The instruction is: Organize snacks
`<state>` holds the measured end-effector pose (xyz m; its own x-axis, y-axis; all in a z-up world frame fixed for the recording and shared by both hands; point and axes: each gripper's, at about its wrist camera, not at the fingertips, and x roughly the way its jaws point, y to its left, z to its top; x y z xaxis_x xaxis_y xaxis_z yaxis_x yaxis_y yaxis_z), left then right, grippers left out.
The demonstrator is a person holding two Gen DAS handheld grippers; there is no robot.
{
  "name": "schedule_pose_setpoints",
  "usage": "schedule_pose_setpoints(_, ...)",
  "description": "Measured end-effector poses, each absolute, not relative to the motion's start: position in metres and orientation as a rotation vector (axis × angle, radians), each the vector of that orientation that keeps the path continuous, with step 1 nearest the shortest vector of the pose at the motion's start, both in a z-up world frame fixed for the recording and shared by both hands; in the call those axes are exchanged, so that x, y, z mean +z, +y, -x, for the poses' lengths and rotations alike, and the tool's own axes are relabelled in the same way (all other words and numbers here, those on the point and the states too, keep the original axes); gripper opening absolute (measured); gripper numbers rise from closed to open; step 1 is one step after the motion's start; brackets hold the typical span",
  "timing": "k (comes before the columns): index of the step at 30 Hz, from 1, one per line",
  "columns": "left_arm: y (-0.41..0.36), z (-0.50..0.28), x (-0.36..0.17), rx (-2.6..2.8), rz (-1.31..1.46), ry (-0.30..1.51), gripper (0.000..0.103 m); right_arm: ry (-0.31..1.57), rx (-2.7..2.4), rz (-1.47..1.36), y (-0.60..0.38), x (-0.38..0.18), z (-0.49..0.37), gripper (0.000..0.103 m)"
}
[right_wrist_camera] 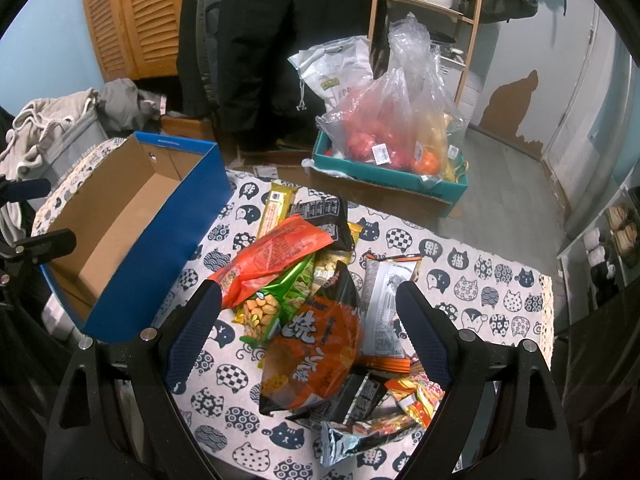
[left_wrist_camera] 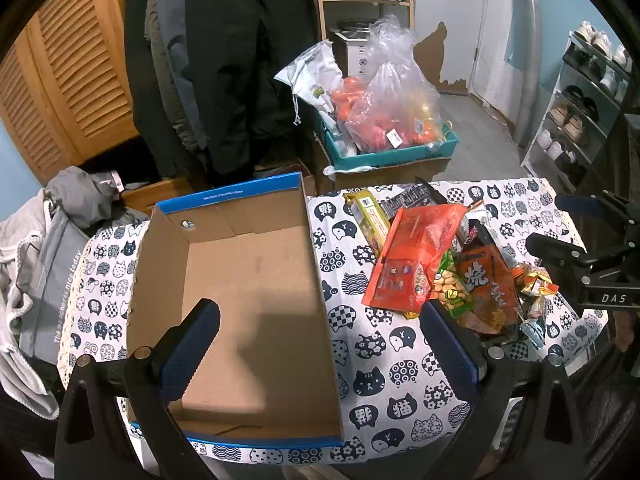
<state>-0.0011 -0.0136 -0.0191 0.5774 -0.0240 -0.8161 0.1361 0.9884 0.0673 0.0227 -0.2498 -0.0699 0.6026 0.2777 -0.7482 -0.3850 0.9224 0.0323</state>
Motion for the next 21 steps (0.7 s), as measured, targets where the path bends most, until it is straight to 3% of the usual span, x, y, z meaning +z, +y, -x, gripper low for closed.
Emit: schedule_pose_setpoints(21,-0.034,-0.023,-0.035,-0.196,-0.144,1.064,0.101,0.953,0.300,0.083,-0.276,-0.082,-0.043,0.087)
